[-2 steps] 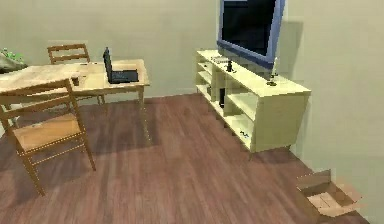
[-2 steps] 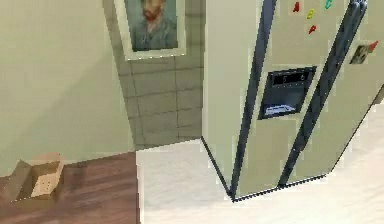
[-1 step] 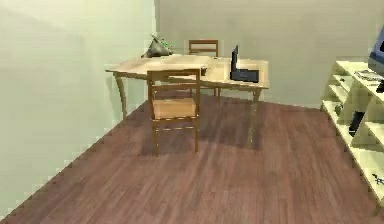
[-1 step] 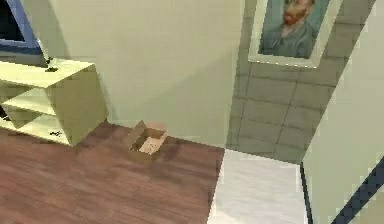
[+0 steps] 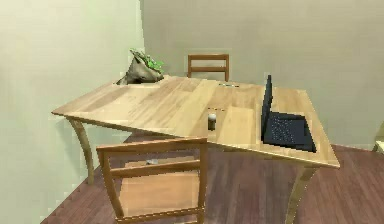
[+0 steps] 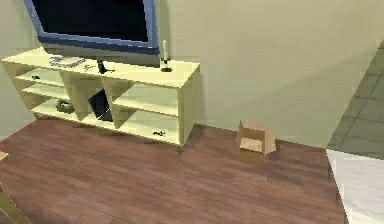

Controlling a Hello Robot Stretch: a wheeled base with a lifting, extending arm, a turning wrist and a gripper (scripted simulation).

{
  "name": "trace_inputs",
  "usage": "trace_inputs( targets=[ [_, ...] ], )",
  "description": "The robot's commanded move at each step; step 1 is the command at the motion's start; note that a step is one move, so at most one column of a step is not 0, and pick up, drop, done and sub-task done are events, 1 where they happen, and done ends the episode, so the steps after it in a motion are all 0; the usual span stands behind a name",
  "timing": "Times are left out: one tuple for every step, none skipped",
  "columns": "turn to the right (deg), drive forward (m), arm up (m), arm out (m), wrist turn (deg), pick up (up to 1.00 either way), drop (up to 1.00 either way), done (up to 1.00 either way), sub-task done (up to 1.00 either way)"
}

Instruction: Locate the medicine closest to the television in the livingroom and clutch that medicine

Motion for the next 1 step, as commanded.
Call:
trace_inputs(
  targets=[
    [-9.0, 0.00, 0.00, 0.00, 0.0, 0.00, 0.00, 0.00, 0.00]
  ],
)
